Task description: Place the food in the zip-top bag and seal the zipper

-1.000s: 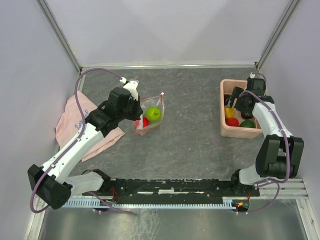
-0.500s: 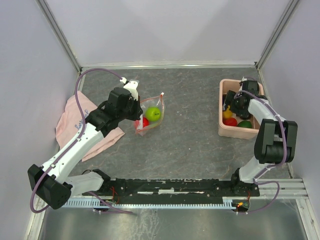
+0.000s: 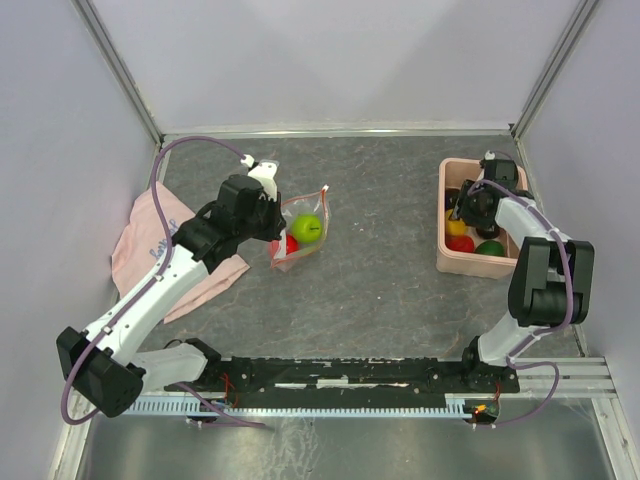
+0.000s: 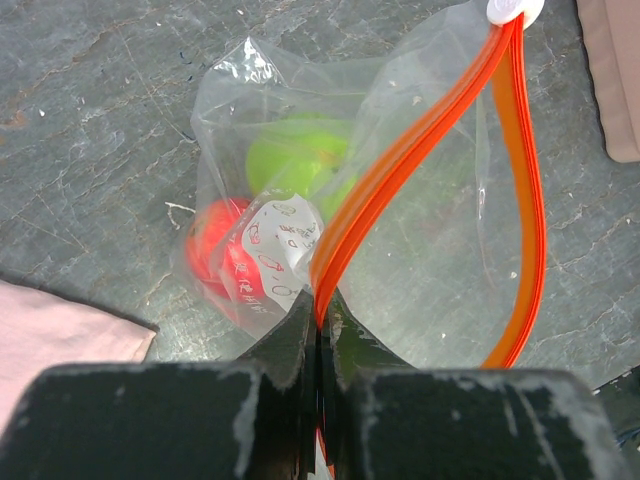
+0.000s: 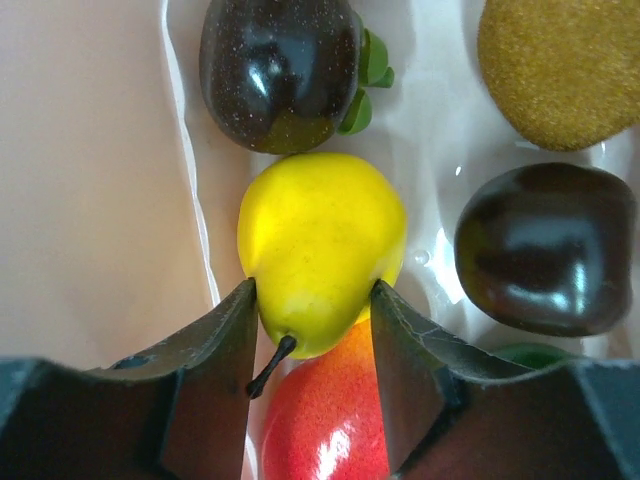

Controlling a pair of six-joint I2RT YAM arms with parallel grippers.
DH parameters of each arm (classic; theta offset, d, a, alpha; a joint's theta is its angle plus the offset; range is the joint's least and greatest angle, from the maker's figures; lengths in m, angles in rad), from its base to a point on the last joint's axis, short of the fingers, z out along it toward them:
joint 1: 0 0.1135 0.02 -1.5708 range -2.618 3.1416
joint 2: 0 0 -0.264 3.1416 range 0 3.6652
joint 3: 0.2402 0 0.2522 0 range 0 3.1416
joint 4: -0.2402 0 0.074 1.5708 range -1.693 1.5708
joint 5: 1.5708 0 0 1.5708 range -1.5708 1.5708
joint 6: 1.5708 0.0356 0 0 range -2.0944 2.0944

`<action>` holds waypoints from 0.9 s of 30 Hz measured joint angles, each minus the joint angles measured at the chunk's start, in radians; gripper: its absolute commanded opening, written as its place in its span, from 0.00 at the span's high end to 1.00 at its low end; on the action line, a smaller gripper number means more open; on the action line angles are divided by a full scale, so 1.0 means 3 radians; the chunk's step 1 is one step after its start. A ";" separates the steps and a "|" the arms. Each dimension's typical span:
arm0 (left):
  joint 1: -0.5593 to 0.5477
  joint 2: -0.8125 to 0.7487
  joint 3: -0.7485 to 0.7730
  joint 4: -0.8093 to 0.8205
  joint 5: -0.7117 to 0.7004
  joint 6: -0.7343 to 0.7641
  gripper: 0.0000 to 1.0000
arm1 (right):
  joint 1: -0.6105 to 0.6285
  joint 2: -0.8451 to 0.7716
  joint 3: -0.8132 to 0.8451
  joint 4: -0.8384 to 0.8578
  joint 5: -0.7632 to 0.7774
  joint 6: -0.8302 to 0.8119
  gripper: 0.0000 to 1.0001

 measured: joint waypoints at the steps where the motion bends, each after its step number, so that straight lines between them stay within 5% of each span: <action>1: 0.0000 0.0006 0.0000 0.0000 0.0000 0.0000 0.97 | 0.0000 -0.0019 0.0000 -0.0001 0.0014 0.0004 0.56; 11: 0.0000 0.0011 0.0000 0.0000 0.0000 0.0000 0.97 | 0.0000 -0.0498 0.0000 -0.0153 0.0153 0.0025 0.73; 27: 0.0000 0.0013 0.0000 0.0000 0.0001 0.0000 0.97 | 0.0083 -0.1314 0.0033 -0.0459 0.0163 0.0052 0.75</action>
